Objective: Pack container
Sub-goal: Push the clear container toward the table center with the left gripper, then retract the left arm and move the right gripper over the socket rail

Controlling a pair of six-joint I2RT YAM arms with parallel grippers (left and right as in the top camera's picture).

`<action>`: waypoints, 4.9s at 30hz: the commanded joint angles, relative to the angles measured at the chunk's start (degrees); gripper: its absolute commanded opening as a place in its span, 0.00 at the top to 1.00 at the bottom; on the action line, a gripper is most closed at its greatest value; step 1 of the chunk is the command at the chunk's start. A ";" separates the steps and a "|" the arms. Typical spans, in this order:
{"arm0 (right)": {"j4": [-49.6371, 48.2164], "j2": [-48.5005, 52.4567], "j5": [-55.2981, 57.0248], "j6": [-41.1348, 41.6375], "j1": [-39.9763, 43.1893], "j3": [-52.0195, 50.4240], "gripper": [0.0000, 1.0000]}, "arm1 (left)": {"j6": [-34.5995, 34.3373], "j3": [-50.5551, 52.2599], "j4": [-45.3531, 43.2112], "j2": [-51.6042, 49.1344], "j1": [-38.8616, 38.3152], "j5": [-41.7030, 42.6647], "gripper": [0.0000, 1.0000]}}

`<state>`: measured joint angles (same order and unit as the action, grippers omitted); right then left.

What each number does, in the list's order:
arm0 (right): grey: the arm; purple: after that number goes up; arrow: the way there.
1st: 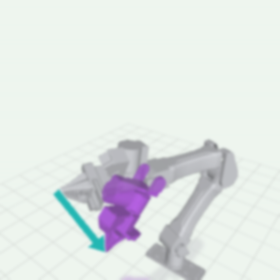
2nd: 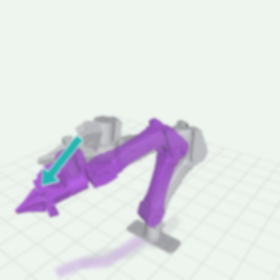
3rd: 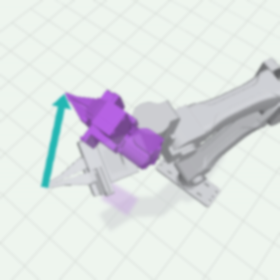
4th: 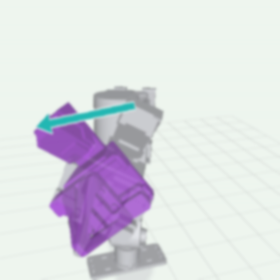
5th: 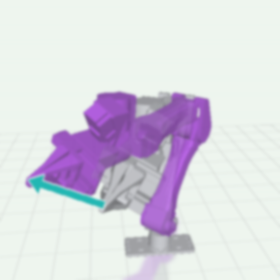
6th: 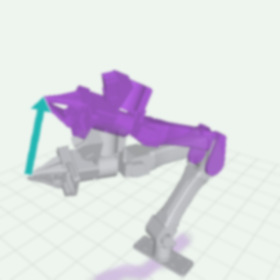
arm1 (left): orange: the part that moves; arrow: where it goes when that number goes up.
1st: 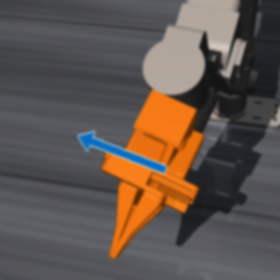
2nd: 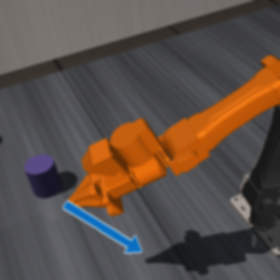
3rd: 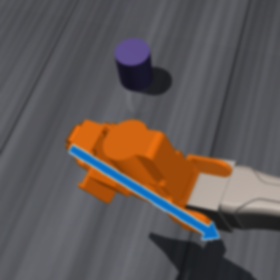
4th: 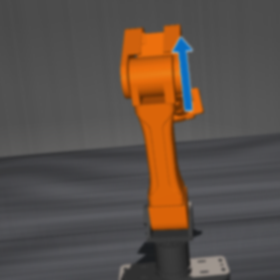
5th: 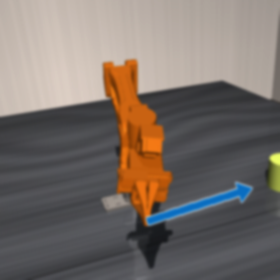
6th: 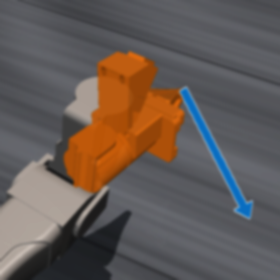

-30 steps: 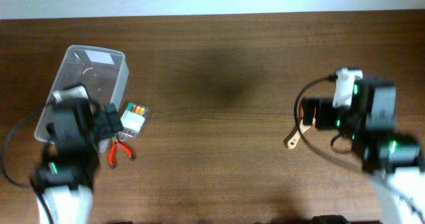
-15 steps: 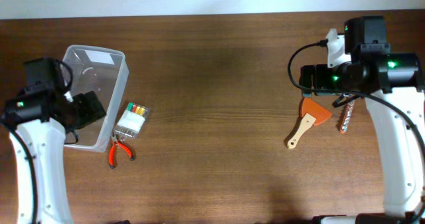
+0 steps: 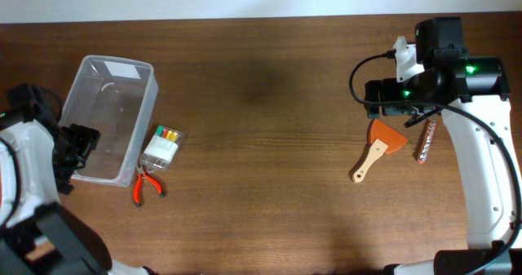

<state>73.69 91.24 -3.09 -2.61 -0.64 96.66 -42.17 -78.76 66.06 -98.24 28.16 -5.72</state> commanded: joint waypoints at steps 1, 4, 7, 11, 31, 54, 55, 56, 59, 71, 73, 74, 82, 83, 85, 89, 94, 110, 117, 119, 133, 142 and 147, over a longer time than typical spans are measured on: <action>-0.17 0.42 -0.79 -0.37 -0.48 1.55 0.01 | -2.19 -0.79 -1.42 -4.31 0.13 0.33 0.01; -0.13 0.42 -0.79 -0.37 -0.48 1.55 0.01 | -2.21 -0.79 -2.93 -6.80 0.13 0.02 0.01; -0.15 0.42 -0.79 -0.37 -0.48 1.55 0.01 | -3.32 -0.79 -3.74 -8.46 0.13 -0.07 0.01; -0.13 0.42 -0.79 -0.37 -0.48 1.55 0.01 | -3.45 -0.79 -3.93 -8.98 0.13 -0.07 0.04; 0.50 0.42 -0.79 -0.37 -0.48 1.55 0.01 | -3.43 -0.79 -3.69 -9.99 0.13 -0.04 0.80; 0.50 0.42 -0.79 -0.37 -0.48 1.55 0.01 | -1.84 -3.93 -4.44 -9.88 0.11 6.56 0.98; 0.50 0.42 -0.79 -0.37 -0.48 1.55 0.02 | -0.42 -4.68 -5.16 -9.81 0.07 8.33 0.98; 0.52 0.42 -0.79 -0.37 -0.48 1.55 0.01 | 0.98 -5.55 -5.97 -9.57 -0.02 10.16 0.98; 0.52 0.42 -0.76 -0.39 -0.48 1.55 0.01 | 3.08 -8.20 -7.45 -8.39 -0.76 12.02 0.98; 0.74 -0.63 7.15 0.11 -0.42 1.77 0.01 | 22.25 -19.12 -8.09 -0.94 -17.68 13.92 0.98; 0.94 -0.94 8.31 1.14 -0.37 2.16 0.01 | 25.00 -19.12 -6.69 -0.15 -22.27 13.94 0.98; 1.14 -1.03 9.38 1.81 -0.35 2.34 0.01 | 26.51 -19.12 -5.20 -0.09 -25.11 13.88 0.98; 1.73 -1.60 12.48 3.08 -0.35 2.78 0.01 | 31.56 -14.64 -0.61 -3.28 -42.49 6.88 0.98; 1.75 -1.60 12.48 3.08 -0.35 2.78 0.01 | 31.56 -13.73 -0.94 -3.89 -43.34 6.29 0.98; 1.77 -1.60 12.44 3.08 -0.37 2.78 0.01 | 31.56 -12.17 -1.38 -5.20 -44.35 6.32 0.98; 1.97 -1.60 12.44 3.08 -0.37 2.78 0.01 | 31.56 -9.31 -2.45 -8.31 -44.68 6.34 0.98; 2.47 -1.60 12.44 3.08 -0.37 2.78 0.01 | 31.56 -7.54 -2.67 -11.69 -44.68 6.32 0.98; 2.84 -1.60 12.39 3.10 -0.37 2.78 0.01 | 31.56 -8.22 -2.23 -13.40 -44.63 4.33 0.07; 2.64 -1.60 10.45 3.08 -0.37 2.78 0.01 | 32.30 -15.52 -1.46 -10.62 -44.30 0.85 0.00; 2.05 -1.60 10.40 3.15 -0.37 2.82 0.01 | 32.48 -18.16 -1.31 -8.68 -43.67 -0.85 0.01; 10.32 -1.62 2.36 22.08 29.35 12.35 0.01 | 29.62 -22.18 1.97 8.59 -22.67 -1.14 0.01; 7.74 9.01 2.64 17.42 30.99 4.44 0.01 | 29.62 -22.12 3.17 8.57 -17.59 4.04 0.01; 4.79 16.17 2.64 15.41 30.16 2.19 0.01 | 29.62 -22.12 3.13 8.57 -17.59 4.00 0.01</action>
<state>79.31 104.47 0.27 14.98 30.20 99.98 -11.81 -100.47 69.23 -89.52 10.37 -2.94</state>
